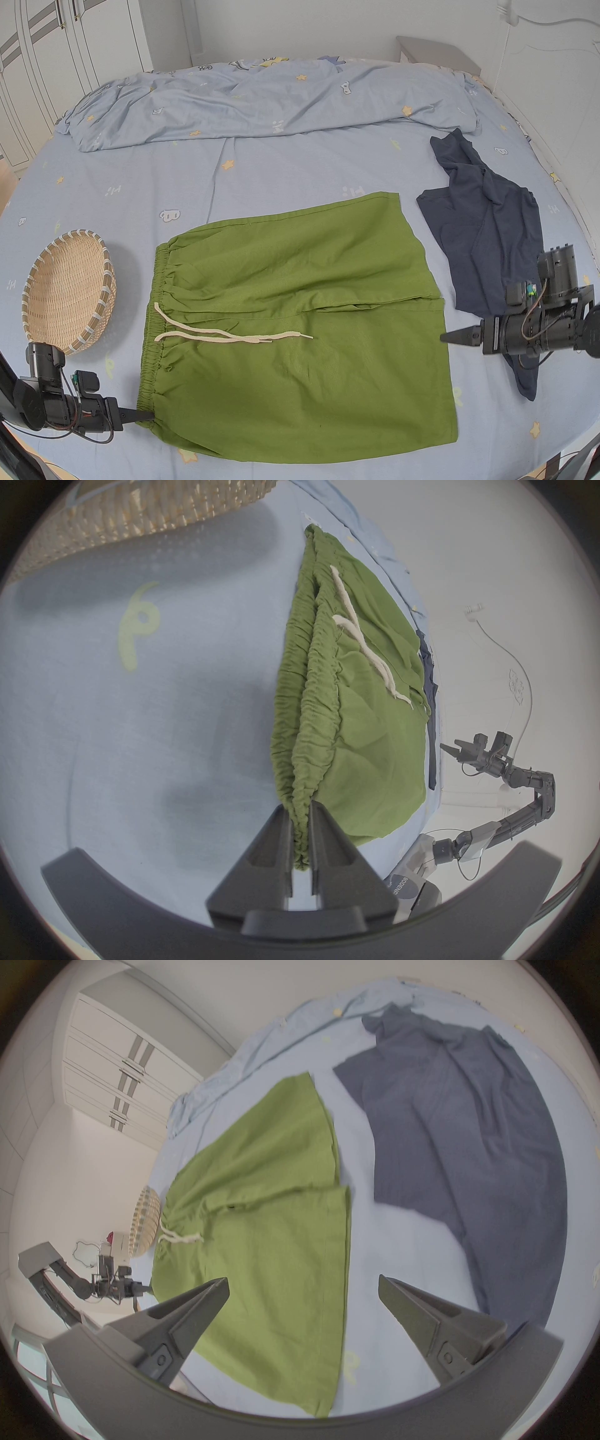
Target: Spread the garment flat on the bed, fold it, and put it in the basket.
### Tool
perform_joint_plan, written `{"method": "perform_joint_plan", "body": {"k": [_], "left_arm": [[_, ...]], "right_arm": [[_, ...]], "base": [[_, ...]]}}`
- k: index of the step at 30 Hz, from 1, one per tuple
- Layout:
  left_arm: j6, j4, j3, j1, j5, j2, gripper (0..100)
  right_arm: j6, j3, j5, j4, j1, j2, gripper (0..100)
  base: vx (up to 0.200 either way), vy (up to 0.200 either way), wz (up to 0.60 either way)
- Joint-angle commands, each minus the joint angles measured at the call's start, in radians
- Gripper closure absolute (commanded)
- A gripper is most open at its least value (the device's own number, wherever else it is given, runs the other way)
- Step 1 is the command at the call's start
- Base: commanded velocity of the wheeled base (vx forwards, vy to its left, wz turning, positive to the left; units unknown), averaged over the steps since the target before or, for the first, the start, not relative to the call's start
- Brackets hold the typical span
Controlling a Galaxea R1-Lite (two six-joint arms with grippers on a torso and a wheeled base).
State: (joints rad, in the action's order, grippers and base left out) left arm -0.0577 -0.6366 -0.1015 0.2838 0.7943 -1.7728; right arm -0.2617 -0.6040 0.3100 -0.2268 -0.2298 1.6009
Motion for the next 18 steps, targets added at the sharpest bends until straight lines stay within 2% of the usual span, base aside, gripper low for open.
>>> {"method": "perform_joint_plan", "body": {"k": [1, 2, 5, 10, 14, 18], "left_arm": [[0.076, -0.028, 0.045, 0.098, 0.000, 0.012, 100], [0.108, -0.025, 0.039, 0.126, 0.006, -0.002, 100], [0.148, -0.029, 0.043, 0.133, 0.014, -0.047, 100], [0.154, -0.029, 0.045, 0.135, 0.016, -0.054, 100], [0.154, -0.029, 0.046, 0.132, 0.016, -0.053, 100], [0.154, -0.029, 0.043, 0.135, 0.016, -0.053, 100]], "right_arm": [[0.001, 0.139, 0.003, -0.008, -0.048, -0.019, 0], [0.002, 0.182, 0.008, -0.014, -0.054, -0.018, 0], [0.002, 0.245, 0.008, -0.034, -0.066, -0.012, 0], [0.002, 0.291, 0.018, -0.059, -0.068, -0.012, 0], [0.010, 0.322, 0.113, -0.060, -0.069, 0.002, 0], [0.009, 0.323, 0.176, -0.060, -0.083, 0.051, 0]], "base": [[0.000, 0.000, 0.00], [0.000, 0.000, 0.00], [0.000, 0.000, 0.00], [0.000, 0.000, 0.00], [0.000, 0.000, 0.00], [0.000, 0.000, 0.00]]}}
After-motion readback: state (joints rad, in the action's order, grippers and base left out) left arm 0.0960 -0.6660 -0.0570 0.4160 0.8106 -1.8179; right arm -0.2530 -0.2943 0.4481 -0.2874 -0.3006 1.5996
